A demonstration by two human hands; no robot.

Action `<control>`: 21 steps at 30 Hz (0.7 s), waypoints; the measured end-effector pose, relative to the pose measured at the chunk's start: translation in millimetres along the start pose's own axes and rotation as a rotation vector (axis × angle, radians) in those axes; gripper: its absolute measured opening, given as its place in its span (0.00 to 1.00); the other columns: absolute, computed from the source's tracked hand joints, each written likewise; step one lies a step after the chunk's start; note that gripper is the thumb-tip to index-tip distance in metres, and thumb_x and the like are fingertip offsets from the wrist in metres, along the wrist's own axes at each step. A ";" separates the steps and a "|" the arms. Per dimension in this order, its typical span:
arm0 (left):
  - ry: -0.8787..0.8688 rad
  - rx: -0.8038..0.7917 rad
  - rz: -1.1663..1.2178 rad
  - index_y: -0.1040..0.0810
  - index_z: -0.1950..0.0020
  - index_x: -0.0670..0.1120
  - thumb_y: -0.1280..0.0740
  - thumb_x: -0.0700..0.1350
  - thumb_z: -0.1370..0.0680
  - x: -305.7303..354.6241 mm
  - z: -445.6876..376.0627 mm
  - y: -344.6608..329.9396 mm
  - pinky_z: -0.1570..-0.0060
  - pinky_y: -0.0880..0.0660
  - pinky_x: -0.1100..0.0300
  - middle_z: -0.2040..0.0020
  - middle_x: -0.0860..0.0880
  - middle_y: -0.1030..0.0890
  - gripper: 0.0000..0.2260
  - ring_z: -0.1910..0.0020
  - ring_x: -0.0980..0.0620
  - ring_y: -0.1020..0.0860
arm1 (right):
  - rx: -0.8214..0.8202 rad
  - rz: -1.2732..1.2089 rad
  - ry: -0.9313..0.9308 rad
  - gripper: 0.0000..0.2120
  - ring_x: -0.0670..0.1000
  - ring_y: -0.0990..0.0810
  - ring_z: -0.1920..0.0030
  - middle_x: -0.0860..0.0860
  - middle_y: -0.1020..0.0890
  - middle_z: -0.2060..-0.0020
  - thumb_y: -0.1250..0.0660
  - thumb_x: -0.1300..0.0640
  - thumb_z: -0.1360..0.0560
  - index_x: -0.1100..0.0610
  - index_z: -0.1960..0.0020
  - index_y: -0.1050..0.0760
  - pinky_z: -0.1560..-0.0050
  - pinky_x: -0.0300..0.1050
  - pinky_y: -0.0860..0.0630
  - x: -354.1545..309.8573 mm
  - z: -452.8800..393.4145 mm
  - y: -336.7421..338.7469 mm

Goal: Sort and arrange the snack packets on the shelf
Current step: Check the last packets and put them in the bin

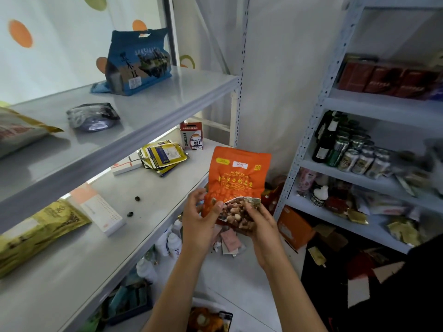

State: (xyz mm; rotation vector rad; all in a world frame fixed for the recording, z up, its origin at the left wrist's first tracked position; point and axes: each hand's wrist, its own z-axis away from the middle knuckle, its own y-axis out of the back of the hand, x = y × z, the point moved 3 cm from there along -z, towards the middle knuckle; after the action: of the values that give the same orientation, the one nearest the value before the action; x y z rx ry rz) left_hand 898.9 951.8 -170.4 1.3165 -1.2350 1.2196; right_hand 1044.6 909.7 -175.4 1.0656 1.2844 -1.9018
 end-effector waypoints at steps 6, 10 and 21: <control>0.103 -0.121 -0.012 0.27 0.48 0.54 0.33 0.48 0.23 -1.2 0.5 -16.8 0.54 0.21 0.59 0.43 0.47 0.22 0.06 0.48 0.52 0.21 | -0.069 -0.274 -0.195 0.25 0.59 0.21 0.38 0.61 0.20 0.39 0.47 0.43 0.18 0.60 0.32 0.27 0.35 0.57 0.27 1.7 -5.6 -1.1; 0.282 -0.244 0.250 0.30 0.39 0.49 0.26 0.69 0.41 -2.2 13.0 -34.9 0.38 0.25 0.45 0.39 0.41 0.23 0.38 0.40 0.44 0.22 | -0.111 -0.129 -0.086 0.17 0.61 0.20 0.38 0.61 0.20 0.39 0.40 0.57 0.18 0.59 0.31 0.27 0.41 0.56 0.22 2.3 -6.6 -1.3; 0.404 -0.423 0.446 0.28 0.32 0.43 0.30 0.49 0.25 -10.4 18.3 -34.9 0.37 0.27 0.40 0.41 0.42 0.18 0.23 0.41 0.42 0.20 | 0.223 0.250 0.170 0.26 0.53 0.29 0.32 0.53 0.29 0.31 0.28 0.62 0.26 0.50 0.30 0.29 0.42 0.48 0.23 -17.4 -5.5 19.4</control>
State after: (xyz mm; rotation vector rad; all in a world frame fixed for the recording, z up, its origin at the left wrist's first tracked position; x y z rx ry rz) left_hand 934.9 936.7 -182.1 0.4681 -1.4219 1.3486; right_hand 1070.7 908.8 -170.2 1.4568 0.9865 -1.8228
